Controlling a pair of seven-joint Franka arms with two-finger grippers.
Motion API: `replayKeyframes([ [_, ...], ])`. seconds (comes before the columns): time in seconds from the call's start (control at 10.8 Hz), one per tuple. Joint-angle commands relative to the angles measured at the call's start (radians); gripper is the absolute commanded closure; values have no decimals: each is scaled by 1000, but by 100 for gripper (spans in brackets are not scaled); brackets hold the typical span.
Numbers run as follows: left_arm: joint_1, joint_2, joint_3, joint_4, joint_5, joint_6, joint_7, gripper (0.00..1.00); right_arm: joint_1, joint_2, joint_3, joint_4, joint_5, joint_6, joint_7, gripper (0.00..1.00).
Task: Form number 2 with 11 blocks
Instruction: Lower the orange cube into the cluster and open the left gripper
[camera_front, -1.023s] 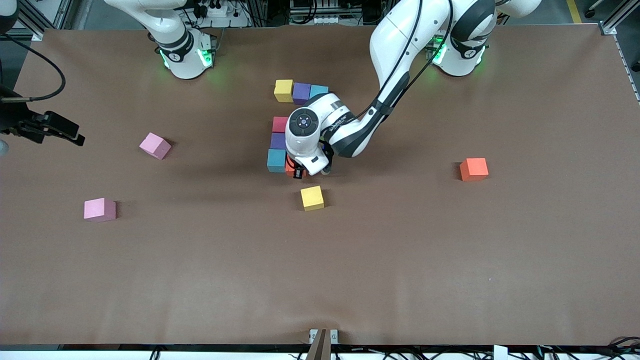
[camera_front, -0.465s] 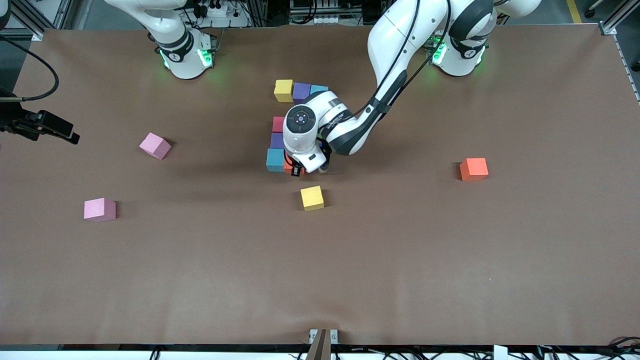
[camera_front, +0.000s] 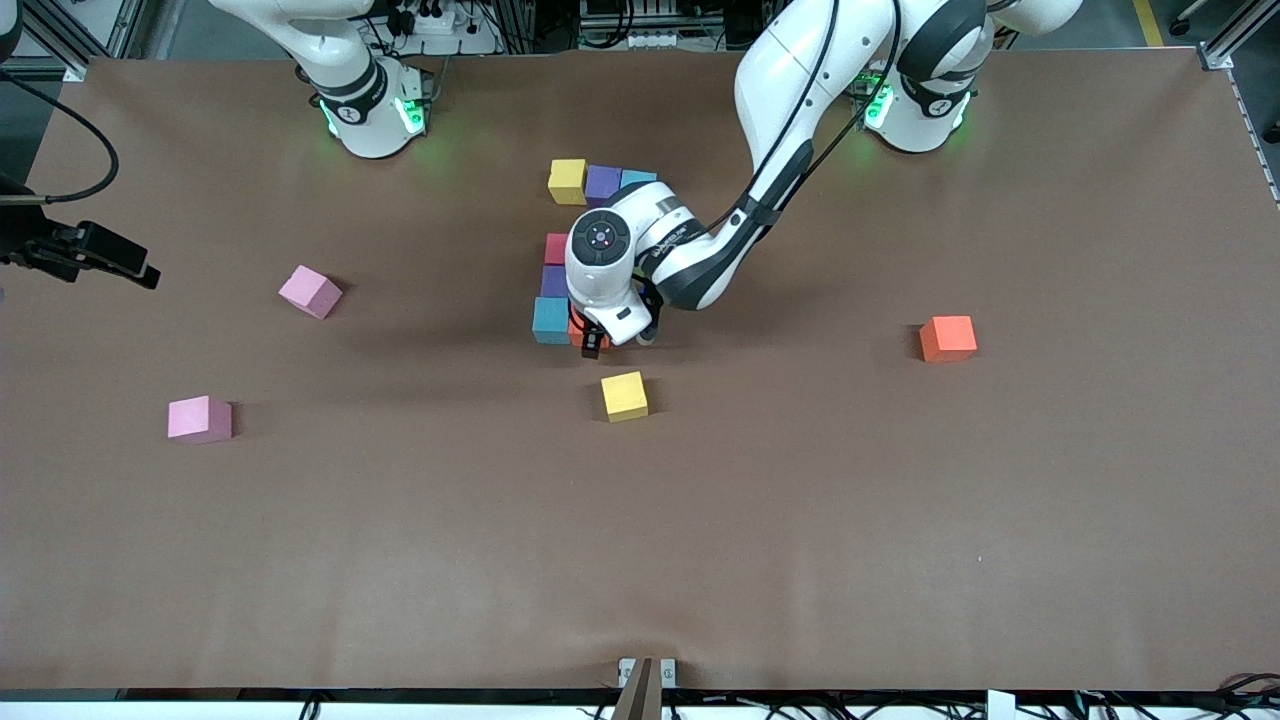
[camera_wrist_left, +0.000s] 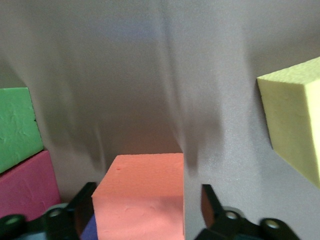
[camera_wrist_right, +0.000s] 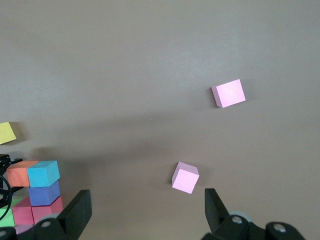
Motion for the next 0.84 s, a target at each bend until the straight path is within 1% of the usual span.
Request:
replayKeyframes([
  [0.0, -10, -11, 13, 1, 20, -1, 9, 0, -15, 8, 16, 21, -5, -8, 0, 0],
  [0.37, 11, -49, 12, 3, 19, -71, 38, 0, -17, 11, 16, 21, 3, -6, 0, 0],
  [0.74, 73, -97, 7, 3, 10, -101, 37, 0, -17, 11, 16, 22, 6, -2, 0, 0],
])
